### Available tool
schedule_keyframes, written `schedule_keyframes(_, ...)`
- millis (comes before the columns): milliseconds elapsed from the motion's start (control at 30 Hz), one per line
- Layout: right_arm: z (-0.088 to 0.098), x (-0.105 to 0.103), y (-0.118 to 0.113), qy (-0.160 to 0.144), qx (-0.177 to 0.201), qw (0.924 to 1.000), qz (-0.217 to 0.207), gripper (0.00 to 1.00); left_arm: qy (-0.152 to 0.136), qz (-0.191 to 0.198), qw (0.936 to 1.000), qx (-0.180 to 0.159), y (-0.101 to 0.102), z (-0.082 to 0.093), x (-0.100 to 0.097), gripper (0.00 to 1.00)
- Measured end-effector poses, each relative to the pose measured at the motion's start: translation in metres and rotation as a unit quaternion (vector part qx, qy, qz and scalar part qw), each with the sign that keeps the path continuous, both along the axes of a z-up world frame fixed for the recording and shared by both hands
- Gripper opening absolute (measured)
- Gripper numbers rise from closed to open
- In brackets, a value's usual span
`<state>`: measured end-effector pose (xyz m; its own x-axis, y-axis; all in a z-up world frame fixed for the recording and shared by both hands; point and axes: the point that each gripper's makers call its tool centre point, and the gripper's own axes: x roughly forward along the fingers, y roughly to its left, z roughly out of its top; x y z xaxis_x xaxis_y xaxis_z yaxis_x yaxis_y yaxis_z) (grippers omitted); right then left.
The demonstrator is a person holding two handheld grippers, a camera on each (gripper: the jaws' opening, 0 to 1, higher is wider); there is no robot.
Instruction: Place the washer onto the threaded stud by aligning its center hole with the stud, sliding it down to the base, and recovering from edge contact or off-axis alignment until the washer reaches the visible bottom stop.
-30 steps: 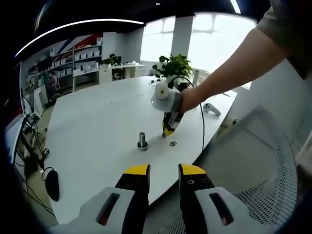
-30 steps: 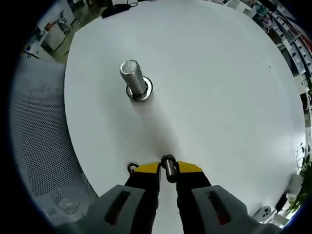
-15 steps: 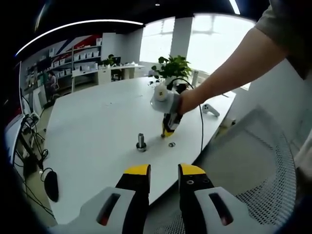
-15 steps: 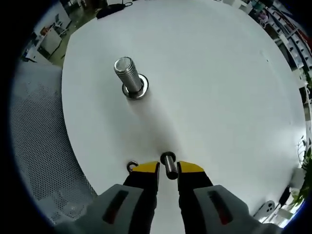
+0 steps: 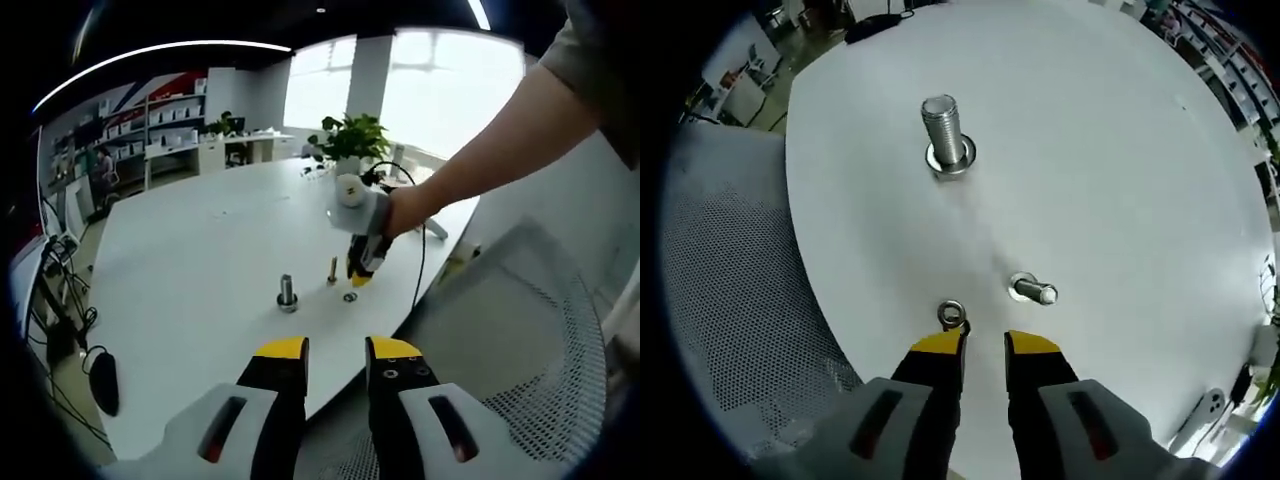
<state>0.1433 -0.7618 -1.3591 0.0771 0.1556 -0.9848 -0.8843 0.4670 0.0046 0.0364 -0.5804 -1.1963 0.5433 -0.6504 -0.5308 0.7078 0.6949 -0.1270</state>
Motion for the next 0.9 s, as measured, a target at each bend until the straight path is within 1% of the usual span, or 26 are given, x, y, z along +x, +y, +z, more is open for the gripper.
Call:
schedule_keyframes(133, 0.0, -0.003, 0.011, -0.004, 0.01, 0.9999, 0.013, 0.18, -0.001, 0.001, 1.0, 0.0, 0.0, 0.0, 0.0, 0.2)
schedule_keyframes(200, -0.002, -0.005, 0.012, -0.006, -0.001, 0.9995, 0.031, 0.17, -0.001, 0.002, 1.0, 0.0, 0.001, 0.0, 0.0, 0.2)
schedule_keyframes(267, -0.005, -0.004, 0.01, -0.005, -0.009, 0.9995, 0.031, 0.17, -0.001, 0.001, 1.0, 0.001, 0.001, 0.0, 0.0, 0.2)
schedule_keyframes(433, -0.007, 0.001, 0.011, -0.008, -0.008, 0.9997, 0.023, 0.17, -0.001, 0.001, 1.0, 0.001, 0.001, 0.0, 0.0, 0.2)
schedule_keyframes(600, -0.013, -0.001, 0.012, 0.0, -0.014, 0.9996, 0.025, 0.17, -0.001, 0.002, 1.0, 0.001, 0.001, 0.0, 0.0, 0.2)
schedule_keyframes(667, -0.015, 0.0, 0.011, 0.002, -0.01, 0.9998, 0.017, 0.16, -0.001, 0.001, 1.0, 0.001, 0.001, 0.0, 0.0, 0.2)
schedule_keyframes(700, -0.016, -0.002, 0.014, 0.008, 0.001, 1.0, 0.005, 0.16, -0.001, 0.001, 1.0, 0.0, 0.001, 0.0, 0.0, 0.2)
schedule_keyframes(733, -0.016, -0.002, 0.015, 0.009, 0.001, 0.9999, 0.005, 0.16, -0.002, 0.001, 1.0, 0.0, 0.001, 0.001, 0.0, 0.2)
schedule_keyframes(800, -0.016, 0.0, 0.014, 0.001, -0.011, 0.9997, 0.022, 0.15, -0.001, 0.001, 1.0, -0.001, 0.001, 0.001, 0.0, 0.2)
schedule_keyframes(900, -0.016, -0.001, 0.016, 0.001, -0.015, 0.9995, 0.028, 0.15, -0.002, 0.001, 1.0, -0.001, 0.001, 0.001, 0.0, 0.2)
